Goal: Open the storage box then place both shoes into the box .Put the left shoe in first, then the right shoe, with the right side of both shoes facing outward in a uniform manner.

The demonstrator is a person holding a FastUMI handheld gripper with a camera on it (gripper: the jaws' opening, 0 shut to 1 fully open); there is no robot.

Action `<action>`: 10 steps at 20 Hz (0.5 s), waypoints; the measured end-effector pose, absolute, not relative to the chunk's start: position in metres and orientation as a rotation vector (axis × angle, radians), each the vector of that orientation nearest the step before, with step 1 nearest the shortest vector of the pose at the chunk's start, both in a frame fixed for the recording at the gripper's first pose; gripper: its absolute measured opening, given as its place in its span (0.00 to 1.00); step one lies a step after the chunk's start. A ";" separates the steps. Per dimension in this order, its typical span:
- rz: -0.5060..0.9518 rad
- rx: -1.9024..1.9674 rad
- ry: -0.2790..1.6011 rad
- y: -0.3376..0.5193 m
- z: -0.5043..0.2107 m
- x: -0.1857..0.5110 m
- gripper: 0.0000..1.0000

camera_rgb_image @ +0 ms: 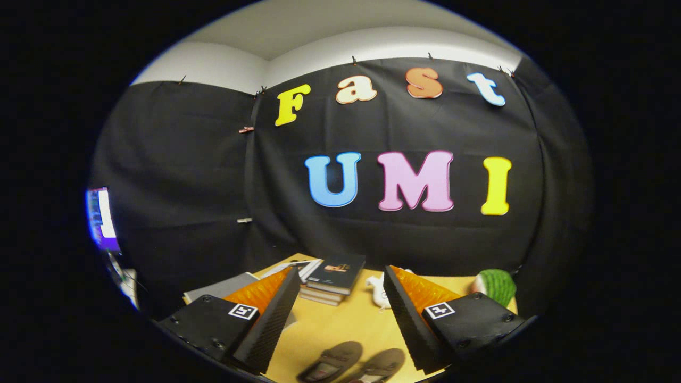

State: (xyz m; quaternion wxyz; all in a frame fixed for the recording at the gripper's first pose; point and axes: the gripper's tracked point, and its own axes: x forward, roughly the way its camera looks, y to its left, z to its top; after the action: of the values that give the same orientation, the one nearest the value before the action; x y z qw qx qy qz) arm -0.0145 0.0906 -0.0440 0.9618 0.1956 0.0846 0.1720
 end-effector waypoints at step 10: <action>0.779 1.031 0.608 0.229 -0.112 -0.029 0.98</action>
State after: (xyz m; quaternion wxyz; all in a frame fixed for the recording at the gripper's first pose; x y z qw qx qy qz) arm -0.0290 0.2292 -0.1118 0.7557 0.4729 0.2786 0.3574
